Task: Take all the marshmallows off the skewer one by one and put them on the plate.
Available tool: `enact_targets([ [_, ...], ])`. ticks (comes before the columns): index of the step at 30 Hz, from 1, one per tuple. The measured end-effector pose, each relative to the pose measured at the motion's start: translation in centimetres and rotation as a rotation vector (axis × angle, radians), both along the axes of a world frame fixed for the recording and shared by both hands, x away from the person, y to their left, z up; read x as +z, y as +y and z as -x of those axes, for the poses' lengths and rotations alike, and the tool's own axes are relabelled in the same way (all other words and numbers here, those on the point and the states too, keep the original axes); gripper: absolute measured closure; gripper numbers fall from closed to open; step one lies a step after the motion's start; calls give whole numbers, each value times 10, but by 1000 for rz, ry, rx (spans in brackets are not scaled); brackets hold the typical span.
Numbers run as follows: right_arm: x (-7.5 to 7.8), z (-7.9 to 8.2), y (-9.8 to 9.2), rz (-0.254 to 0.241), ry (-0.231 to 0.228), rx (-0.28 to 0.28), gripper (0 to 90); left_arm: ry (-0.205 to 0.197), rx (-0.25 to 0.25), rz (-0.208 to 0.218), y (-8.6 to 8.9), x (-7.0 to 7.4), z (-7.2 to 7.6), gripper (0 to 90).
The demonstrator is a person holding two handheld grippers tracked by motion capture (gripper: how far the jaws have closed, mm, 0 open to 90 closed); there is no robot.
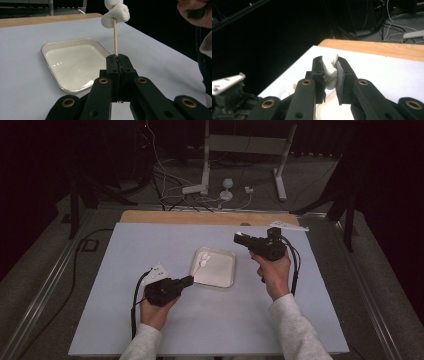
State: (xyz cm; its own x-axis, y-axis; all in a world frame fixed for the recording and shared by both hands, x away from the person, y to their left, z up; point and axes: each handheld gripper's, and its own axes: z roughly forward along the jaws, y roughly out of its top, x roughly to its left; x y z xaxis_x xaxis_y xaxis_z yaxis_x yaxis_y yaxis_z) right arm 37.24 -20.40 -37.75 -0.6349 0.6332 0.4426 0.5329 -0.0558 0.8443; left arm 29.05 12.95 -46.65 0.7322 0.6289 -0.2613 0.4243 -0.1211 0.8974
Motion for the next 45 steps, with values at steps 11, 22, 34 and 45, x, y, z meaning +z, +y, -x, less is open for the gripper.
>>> enact_targets([
  [11, -45, -9, 16, 124, 87, 12, 771, 23, 35, 30, 7, -1, -2, 900],
  [22, -84, -19, 40, 293, 173, -9, 491, 45, 40, 27, 7, -4, -5, 900],
  [34, -62, -5, 42, 156, 147, 65, 290, 48, 46, 23, 5, -6, -6, 900],
  [45, -47, -1, 52, 52, 108, 144, 475, 43, 10, 14, -4, -7, -5, 900],
])
